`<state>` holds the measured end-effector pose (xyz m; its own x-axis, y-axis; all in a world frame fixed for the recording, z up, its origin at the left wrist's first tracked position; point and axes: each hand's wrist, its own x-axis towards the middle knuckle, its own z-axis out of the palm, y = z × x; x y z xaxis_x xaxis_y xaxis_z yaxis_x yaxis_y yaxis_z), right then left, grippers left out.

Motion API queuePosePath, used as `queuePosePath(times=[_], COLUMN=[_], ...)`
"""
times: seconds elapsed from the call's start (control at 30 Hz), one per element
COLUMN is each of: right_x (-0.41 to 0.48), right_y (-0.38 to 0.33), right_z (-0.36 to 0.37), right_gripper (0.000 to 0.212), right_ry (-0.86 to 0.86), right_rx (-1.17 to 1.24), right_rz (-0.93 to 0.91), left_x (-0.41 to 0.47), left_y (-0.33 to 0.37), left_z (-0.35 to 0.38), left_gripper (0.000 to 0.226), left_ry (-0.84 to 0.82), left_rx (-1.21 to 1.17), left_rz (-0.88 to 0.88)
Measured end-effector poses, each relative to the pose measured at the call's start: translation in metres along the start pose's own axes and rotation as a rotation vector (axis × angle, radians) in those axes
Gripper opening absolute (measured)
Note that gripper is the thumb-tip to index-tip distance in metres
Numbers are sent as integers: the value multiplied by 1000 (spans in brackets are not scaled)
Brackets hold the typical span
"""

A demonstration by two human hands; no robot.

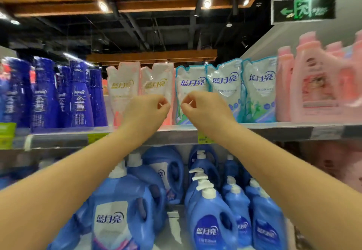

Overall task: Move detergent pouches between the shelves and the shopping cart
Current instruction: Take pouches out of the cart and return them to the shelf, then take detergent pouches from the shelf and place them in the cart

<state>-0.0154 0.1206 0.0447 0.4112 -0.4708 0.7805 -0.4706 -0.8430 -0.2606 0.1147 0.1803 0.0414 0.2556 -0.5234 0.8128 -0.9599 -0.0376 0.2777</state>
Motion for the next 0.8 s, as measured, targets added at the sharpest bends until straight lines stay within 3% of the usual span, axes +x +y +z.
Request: queuePosePath(times=[0.17, 0.43, 0.63, 0.8], right_x=[-71, -249, -390, -500], right_y=[-9, -26, -18, 11], right_z=[-60, -137, -184, -231], right_gripper=[24, 20, 20, 20], right_ry=[19, 57, 71, 113], right_rx=[-155, -196, -181, -224], right_rz=[13, 332, 664, 957], left_x=[-52, -201, -312, -394], left_y=[61, 150, 226, 305], left_z=[-5, -30, -24, 4], left_gripper=[20, 31, 33, 37], left_ry=[-66, -104, -319, -528], left_rx=[-121, -293, -495, -609], left_rz=[52, 157, 72, 135])
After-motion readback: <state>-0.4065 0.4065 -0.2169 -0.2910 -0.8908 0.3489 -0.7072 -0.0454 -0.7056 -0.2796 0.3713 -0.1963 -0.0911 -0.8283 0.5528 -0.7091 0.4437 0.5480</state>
